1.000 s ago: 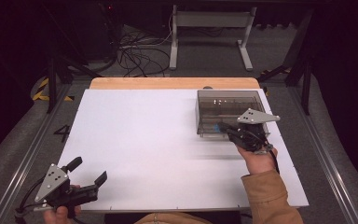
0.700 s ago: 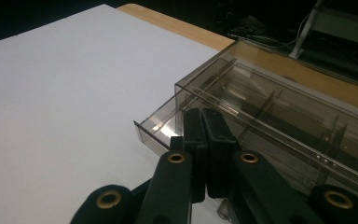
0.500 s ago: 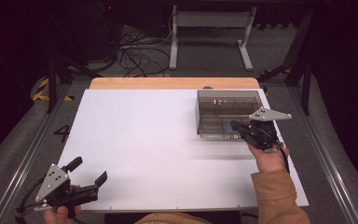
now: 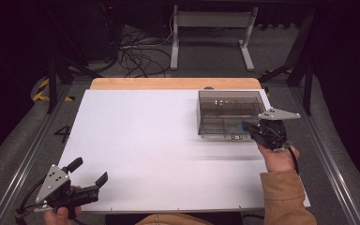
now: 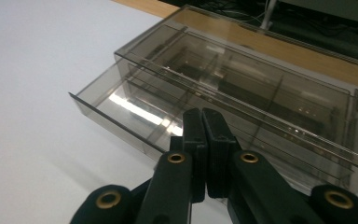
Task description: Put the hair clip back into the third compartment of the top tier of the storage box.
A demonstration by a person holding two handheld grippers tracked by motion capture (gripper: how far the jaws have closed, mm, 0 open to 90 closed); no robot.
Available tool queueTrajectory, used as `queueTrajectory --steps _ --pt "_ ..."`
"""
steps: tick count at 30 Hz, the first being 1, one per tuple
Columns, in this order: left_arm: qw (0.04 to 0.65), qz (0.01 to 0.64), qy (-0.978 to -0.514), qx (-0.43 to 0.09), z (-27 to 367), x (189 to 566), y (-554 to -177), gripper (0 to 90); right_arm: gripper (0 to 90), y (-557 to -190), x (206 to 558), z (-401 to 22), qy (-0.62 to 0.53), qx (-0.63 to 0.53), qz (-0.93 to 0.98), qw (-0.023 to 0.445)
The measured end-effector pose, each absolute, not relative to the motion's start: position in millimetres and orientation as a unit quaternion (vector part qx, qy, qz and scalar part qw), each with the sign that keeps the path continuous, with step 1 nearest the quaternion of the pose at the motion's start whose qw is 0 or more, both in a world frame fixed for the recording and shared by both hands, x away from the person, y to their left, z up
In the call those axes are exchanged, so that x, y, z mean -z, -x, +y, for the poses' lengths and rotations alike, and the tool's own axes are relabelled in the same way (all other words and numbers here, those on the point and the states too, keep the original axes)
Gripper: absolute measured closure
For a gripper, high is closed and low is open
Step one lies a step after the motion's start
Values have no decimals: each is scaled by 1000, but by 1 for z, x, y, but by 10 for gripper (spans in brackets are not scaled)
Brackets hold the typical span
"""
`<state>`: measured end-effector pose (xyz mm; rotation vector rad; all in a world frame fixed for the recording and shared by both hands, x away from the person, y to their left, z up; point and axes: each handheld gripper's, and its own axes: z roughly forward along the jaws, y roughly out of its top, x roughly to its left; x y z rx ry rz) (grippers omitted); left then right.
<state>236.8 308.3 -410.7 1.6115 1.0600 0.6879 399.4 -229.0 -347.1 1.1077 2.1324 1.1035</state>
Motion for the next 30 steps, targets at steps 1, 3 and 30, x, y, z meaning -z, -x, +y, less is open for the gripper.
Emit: queueTrajectory --steps 1,3,30 --pt "520 443 -672 -287 308 411 -237 22 889 -400 347 -230 -408 -401 782 247" --pt "520 443 -672 -286 308 411 -237 22 889 -401 348 -233 -414 -397 781 247" --pt "520 442 -673 -286 308 411 -237 23 888 -410 357 -257 -458 -387 762 245"
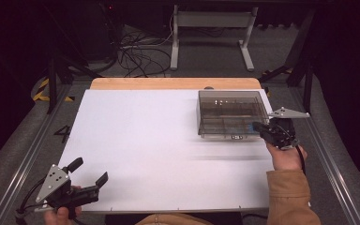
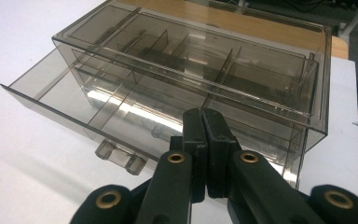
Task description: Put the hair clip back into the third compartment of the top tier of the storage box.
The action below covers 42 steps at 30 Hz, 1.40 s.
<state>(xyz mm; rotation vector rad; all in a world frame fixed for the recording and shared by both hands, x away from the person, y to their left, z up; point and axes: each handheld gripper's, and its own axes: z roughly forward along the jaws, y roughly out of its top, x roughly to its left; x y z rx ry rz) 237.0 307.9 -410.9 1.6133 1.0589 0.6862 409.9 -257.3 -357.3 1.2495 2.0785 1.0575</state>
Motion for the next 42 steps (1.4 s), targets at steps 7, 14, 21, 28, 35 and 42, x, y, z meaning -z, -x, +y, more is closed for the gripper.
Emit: queueTrajectory --steps 7,14,21,28,35,42 --pt "520 442 -673 -286 308 411 -237 22 888 -414 362 -259 -466 -385 759 244" --pt "519 442 -673 -286 308 411 -237 22 888 -418 368 -260 -473 -377 760 237" --pt "519 442 -673 -286 308 411 -237 22 887 -421 372 -261 -478 -373 760 235" --pt "520 442 -673 -286 308 411 -237 22 887 -424 375 -261 -483 -370 759 231" --pt "519 442 -673 -287 308 411 -237 22 863 -425 377 -261 -484 -368 760 228" --pt "519 442 -673 -286 308 411 -237 22 777 -423 375 -263 -480 -373 756 243"
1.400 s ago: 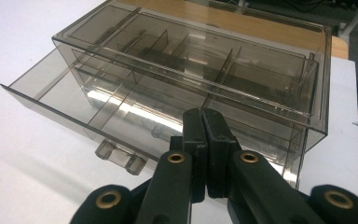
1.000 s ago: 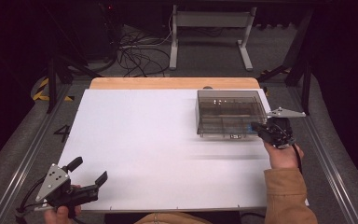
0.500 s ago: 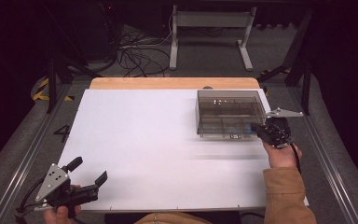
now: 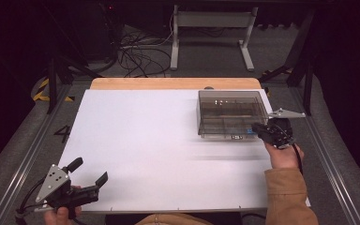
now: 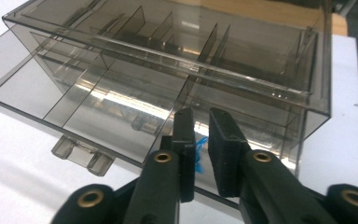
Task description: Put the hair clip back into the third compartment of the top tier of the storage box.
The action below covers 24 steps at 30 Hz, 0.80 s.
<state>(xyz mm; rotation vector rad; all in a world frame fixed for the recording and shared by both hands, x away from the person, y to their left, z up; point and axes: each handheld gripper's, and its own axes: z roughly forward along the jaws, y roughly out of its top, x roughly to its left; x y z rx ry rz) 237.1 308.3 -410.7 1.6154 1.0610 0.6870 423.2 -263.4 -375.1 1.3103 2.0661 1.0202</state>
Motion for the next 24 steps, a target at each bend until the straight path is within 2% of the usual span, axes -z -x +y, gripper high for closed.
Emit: queueTrajectory --steps 7,16,24 --pt "520 442 -673 -287 308 411 -237 22 705 -418 370 -265 -460 -387 755 263" --pt "520 442 -673 -287 308 411 -237 22 502 -409 359 -261 -438 -406 754 273" --pt "520 442 -673 -286 307 411 -238 22 467 -401 352 -257 -423 -414 758 275"
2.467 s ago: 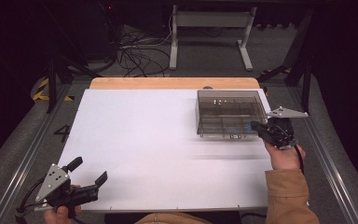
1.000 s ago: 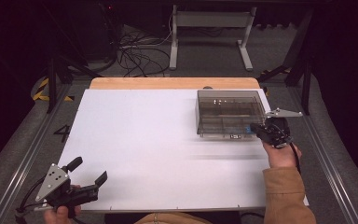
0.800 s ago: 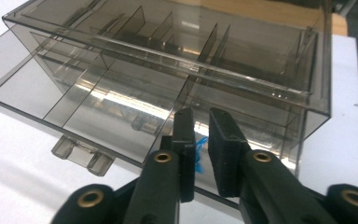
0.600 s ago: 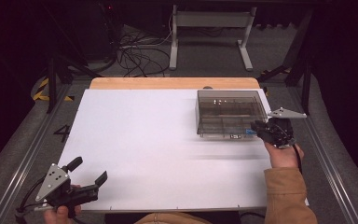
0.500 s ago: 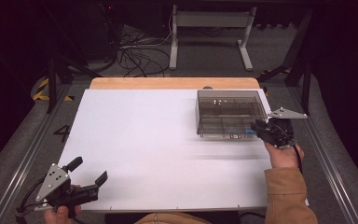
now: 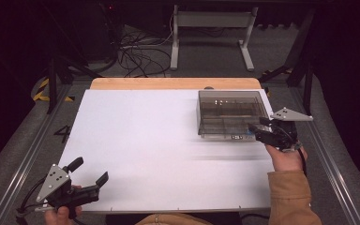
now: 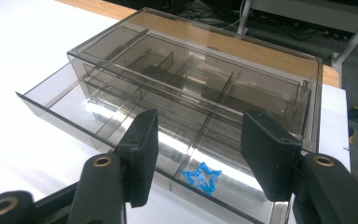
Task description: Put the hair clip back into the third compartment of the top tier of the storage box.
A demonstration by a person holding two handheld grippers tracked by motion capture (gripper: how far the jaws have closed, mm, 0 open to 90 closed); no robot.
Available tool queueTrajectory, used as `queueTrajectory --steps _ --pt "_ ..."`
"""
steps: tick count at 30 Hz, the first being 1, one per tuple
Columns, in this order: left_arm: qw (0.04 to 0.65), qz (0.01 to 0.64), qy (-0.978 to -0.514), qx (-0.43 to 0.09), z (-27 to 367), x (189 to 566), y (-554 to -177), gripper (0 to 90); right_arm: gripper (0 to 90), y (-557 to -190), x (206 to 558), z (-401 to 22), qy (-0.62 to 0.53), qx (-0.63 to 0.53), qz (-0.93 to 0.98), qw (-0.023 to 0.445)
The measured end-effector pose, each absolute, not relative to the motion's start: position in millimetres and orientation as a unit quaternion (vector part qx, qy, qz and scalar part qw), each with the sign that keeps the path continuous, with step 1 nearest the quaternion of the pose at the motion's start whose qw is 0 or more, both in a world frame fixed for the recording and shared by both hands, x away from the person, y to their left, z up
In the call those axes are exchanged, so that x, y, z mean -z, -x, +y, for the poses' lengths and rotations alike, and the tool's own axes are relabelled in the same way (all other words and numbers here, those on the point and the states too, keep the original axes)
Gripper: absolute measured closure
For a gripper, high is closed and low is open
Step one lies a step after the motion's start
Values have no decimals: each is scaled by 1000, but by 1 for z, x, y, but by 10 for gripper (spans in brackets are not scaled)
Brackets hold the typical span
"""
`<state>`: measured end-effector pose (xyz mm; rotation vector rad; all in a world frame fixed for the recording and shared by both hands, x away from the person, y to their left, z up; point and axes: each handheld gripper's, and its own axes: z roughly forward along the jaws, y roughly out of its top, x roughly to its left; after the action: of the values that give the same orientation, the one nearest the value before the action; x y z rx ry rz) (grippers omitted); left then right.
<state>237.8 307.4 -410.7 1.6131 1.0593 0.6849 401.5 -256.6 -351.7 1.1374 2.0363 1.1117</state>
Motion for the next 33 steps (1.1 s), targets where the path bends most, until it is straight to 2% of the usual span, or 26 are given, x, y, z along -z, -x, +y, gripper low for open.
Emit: queueTrajectory --steps 9,22,28,33 --pt "519 441 -674 -286 307 411 -238 22 430 -397 349 -255 -415 -424 758 270" --pt "520 441 -674 -285 307 411 -238 22 162 -378 350 -247 -352 -474 774 229" --pt "519 442 -674 -285 307 411 -238 22 86 -368 357 -246 -317 -495 780 213" --pt "518 442 -675 -285 306 411 -239 22 58 -361 365 -244 -298 -501 786 207"
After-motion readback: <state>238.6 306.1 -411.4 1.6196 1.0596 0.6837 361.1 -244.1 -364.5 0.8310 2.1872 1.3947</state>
